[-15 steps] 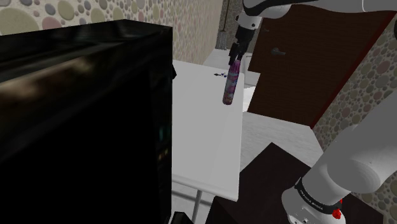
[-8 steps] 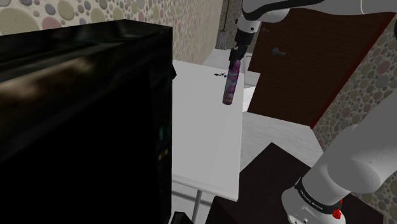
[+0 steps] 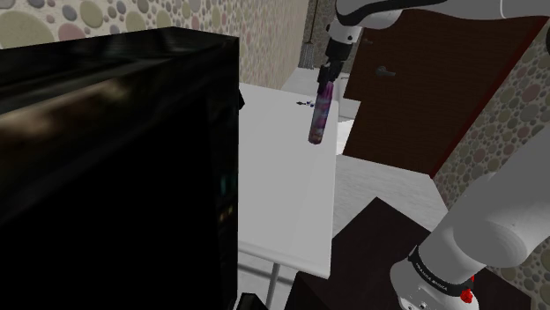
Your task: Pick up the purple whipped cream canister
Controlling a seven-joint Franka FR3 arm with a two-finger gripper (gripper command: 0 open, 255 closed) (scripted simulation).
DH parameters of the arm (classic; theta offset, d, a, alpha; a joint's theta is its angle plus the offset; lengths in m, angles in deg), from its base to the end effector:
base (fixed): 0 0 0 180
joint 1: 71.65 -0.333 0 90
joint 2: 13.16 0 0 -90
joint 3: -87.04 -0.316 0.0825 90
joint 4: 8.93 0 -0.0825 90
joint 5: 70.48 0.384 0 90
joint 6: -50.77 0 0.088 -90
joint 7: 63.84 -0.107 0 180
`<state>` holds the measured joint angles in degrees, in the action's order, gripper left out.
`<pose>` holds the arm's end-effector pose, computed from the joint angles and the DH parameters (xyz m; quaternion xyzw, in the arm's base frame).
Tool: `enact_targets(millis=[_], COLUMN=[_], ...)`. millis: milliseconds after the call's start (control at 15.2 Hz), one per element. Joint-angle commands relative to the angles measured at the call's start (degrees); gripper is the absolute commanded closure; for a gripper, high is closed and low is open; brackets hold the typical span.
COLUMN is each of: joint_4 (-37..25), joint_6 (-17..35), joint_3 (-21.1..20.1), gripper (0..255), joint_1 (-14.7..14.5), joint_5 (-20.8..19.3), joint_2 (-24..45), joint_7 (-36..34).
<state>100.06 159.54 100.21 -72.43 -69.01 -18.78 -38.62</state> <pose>0.5289 -0.1186 0.5474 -0.9928 -0.1081 -0.0509 0.0075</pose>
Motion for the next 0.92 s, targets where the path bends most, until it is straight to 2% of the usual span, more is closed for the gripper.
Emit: enact_targets(millis=[0, 858], joint_4=[-1.36, -11.85], joint_6=[-1.38, -10.91], joint_3=[0.00, 0.03], gripper=[255, 255], joint_1=[0.00, -0.02], joint_5=[-0.02, 0.15], joint_2=[0.00, 0.98], joint_7=[-0.05, -0.24])
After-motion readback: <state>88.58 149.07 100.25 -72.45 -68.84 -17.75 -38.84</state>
